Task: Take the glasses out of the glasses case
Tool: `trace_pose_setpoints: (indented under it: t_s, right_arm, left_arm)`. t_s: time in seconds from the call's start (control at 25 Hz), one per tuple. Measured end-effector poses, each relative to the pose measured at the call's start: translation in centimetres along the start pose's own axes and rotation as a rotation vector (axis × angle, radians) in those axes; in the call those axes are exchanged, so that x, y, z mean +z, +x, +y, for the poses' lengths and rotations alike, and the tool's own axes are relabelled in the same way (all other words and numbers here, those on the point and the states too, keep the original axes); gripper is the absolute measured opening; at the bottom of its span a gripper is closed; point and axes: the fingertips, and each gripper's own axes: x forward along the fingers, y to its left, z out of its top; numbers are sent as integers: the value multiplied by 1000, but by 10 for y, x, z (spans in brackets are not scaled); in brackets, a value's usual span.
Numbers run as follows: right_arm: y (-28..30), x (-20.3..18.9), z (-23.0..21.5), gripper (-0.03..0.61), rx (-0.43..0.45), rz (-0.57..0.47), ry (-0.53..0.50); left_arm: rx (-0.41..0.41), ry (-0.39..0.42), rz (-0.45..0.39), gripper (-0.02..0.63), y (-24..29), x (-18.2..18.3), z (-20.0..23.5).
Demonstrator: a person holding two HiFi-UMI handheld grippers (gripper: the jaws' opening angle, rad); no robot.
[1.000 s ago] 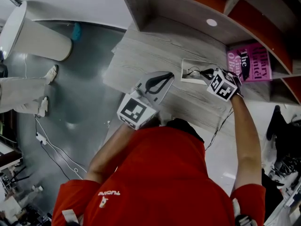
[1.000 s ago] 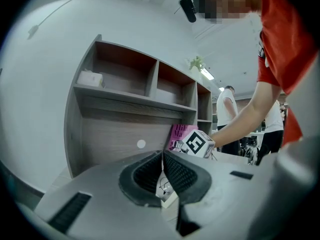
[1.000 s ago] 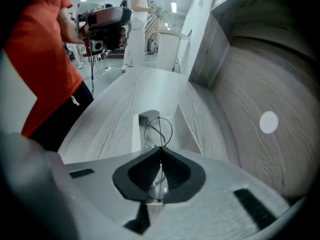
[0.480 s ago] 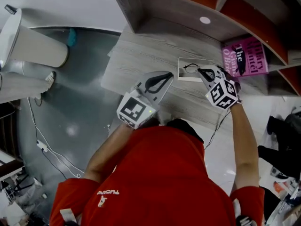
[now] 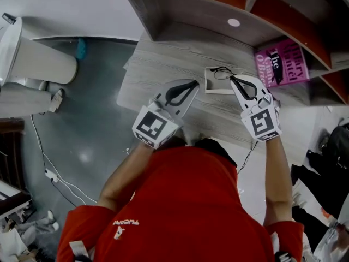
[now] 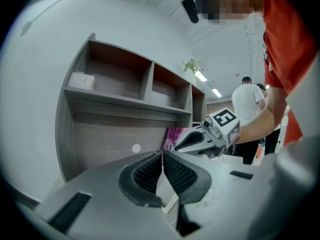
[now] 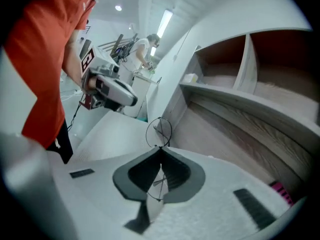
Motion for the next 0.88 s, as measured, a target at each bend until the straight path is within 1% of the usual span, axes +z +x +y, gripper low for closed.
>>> trace_pose_setpoints:
  t_s: [0.16, 0.32, 0.68, 0.88]
  right_arm:
    - [-23, 41, -7, 14, -76, -105, 74]
    - [-45, 72, -7, 14, -136, -203, 177]
    - [-87, 102, -4, 14, -222, -304, 262]
    - [-99, 102, 0, 14, -246, -321, 287]
  left_arm:
    - [7, 6, -37, 15, -1, 16, 4]
    - [-6, 0, -40, 15, -3, 35, 0]
    - [-57, 38, -92, 15, -10, 66, -20]
    - [-64, 36, -101, 15, -16, 74, -24]
